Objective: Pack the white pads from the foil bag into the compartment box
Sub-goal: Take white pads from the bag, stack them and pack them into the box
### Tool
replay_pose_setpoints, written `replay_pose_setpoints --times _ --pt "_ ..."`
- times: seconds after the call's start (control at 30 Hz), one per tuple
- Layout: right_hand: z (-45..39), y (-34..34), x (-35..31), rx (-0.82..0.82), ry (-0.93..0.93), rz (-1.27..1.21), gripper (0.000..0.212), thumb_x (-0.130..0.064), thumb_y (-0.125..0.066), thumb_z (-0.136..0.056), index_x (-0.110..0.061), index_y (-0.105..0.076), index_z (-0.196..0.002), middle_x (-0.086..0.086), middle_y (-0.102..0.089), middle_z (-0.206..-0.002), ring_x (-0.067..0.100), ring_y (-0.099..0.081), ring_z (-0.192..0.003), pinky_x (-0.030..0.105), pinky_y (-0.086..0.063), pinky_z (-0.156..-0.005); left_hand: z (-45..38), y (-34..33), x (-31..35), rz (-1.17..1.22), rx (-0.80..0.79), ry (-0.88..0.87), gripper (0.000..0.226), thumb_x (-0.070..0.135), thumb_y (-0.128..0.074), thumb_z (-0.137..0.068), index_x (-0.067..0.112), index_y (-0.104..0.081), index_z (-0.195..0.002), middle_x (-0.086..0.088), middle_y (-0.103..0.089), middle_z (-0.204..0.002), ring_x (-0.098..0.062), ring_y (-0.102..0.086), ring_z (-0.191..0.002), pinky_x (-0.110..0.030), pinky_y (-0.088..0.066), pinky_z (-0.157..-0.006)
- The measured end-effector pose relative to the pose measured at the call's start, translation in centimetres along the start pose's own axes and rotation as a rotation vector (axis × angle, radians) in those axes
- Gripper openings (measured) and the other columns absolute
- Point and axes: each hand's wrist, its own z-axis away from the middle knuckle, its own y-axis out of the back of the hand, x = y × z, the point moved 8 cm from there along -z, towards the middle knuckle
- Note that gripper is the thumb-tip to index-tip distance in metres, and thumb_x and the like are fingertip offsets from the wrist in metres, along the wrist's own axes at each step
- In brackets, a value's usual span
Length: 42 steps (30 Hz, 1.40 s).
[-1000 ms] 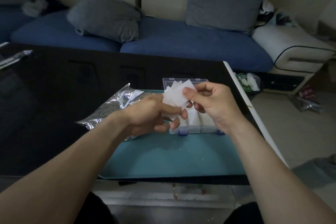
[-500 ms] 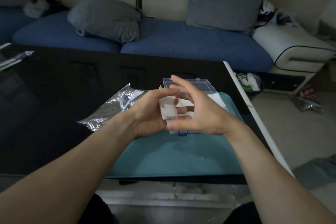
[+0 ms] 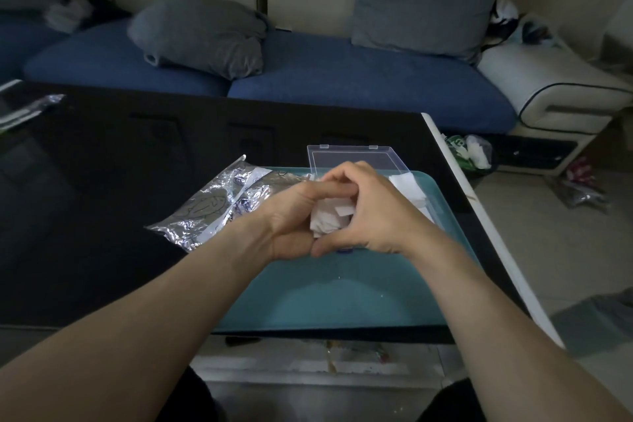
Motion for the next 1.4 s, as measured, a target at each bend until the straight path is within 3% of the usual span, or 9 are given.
replay_pose_setpoints --times 0.13,0.33,0.5,0.63,0.77,0.87,1.07,1.17,1.4 --pt "0.2 0.3 0.4 -0.010 -0.019 0.023 0.108 -0.046 -0.100 -0.039 -0.036 -0.049 -0.134 -0.012 -0.049 -0.126 0.004 -0.051 -0.115 0.023 -0.047 -0.096 -0.5 0.5 0.2 0.025 0.048 -0.027 0.017 0.007 -0.062 -0.079 0.012 -0.062 -0.096 -0.009 -0.059 -0.088 -0.021 -0.061 -0.079 -0.035 -0.051 -0.075" --pt "0.0 0.6 0.5 0.010 0.018 0.065 0.102 -0.038 -0.101 -0.042 -0.034 -0.056 -0.133 -0.012 -0.046 -0.135 0.003 -0.053 -0.113 0.000 -0.041 -0.081 -0.7 1.1 -0.1 0.032 0.167 -0.046 0.003 0.008 -0.059 -0.091 0.010 -0.058 -0.093 -0.006 -0.054 -0.079 -0.014 -0.059 -0.065 -0.030 -0.055 -0.058" --pt "0.0 0.4 -0.2 -0.001 0.073 0.026 0.089 -0.026 -0.102 -0.045 -0.028 -0.064 -0.126 -0.012 -0.052 -0.134 0.004 -0.057 -0.116 0.016 -0.047 -0.092 -0.6 0.3 -0.3 0.038 0.127 -0.007 0.008 0.007 -0.055 -0.093 0.011 -0.061 -0.088 -0.007 -0.063 -0.075 -0.016 -0.065 -0.066 -0.030 -0.053 -0.064" --pt "0.4 -0.6 -0.1 -0.094 0.059 -0.086 0.113 -0.014 -0.099 -0.050 -0.042 -0.044 -0.144 -0.023 -0.053 -0.124 0.009 -0.065 -0.106 0.030 -0.058 -0.088 -0.8 1.1 -0.3 0.003 0.137 0.009 0.004 0.010 -0.061 -0.088 0.013 -0.059 -0.089 -0.005 -0.059 -0.075 -0.017 -0.063 -0.067 -0.032 -0.053 -0.068" --pt "0.2 -0.4 -0.4 -0.079 0.103 -0.114 0.089 -0.007 -0.092 -0.055 -0.039 -0.060 -0.132 -0.011 -0.067 -0.124 0.020 -0.069 -0.107 0.049 -0.060 -0.085 -0.4 0.0 -0.2 -0.061 0.055 0.007 0.008 0.006 -0.061 -0.085 0.011 -0.067 -0.086 -0.007 -0.067 -0.075 -0.016 -0.068 -0.067 -0.033 -0.054 -0.066" --pt "0.8 -0.3 -0.1 -0.192 0.107 -0.152 0.112 -0.019 -0.099 -0.053 -0.041 -0.041 -0.147 -0.013 -0.048 -0.149 0.004 -0.048 -0.136 0.031 -0.047 -0.109 -0.3 0.3 -0.2 -0.046 0.043 0.038 0.010 0.000 -0.061 -0.084 0.007 -0.068 -0.081 -0.011 -0.057 -0.074 -0.016 -0.059 -0.060 -0.029 -0.054 -0.061" --pt "1.3 1.2 2.0 -0.252 -0.019 -0.332 0.055 -0.011 -0.070 -0.069 -0.017 -0.068 -0.123 0.005 -0.067 -0.127 0.014 -0.056 -0.128 0.042 -0.045 -0.111 0.8 -0.7 -1.4 -0.148 -0.128 0.179 0.028 -0.007 -0.055 -0.074 0.002 -0.058 -0.101 -0.010 -0.057 -0.081 -0.013 -0.052 -0.059 -0.025 -0.048 -0.057" --pt "1.3 1.3 2.3 -0.209 0.007 -0.314 0.040 -0.017 -0.075 -0.073 -0.015 -0.071 -0.113 0.007 -0.071 -0.118 0.016 -0.063 -0.117 0.042 -0.050 -0.105 1.1 -1.3 -2.0 -0.181 -0.187 0.240 0.022 -0.010 -0.050 -0.076 0.005 -0.061 -0.087 -0.011 -0.053 -0.085 -0.012 -0.050 -0.058 -0.025 -0.046 -0.058" --pt "1.4 2.2 2.2 -0.191 0.085 -0.429 0.015 -0.008 -0.081 -0.080 -0.010 -0.068 -0.088 0.010 -0.071 -0.120 0.024 -0.068 -0.112 0.036 -0.056 -0.093 0.6 -2.9 -2.0 -0.174 -0.265 0.192 0.034 -0.012 -0.050 -0.079 0.008 -0.051 -0.106 -0.012 -0.055 -0.085 -0.013 -0.050 -0.061 -0.026 -0.048 -0.061"
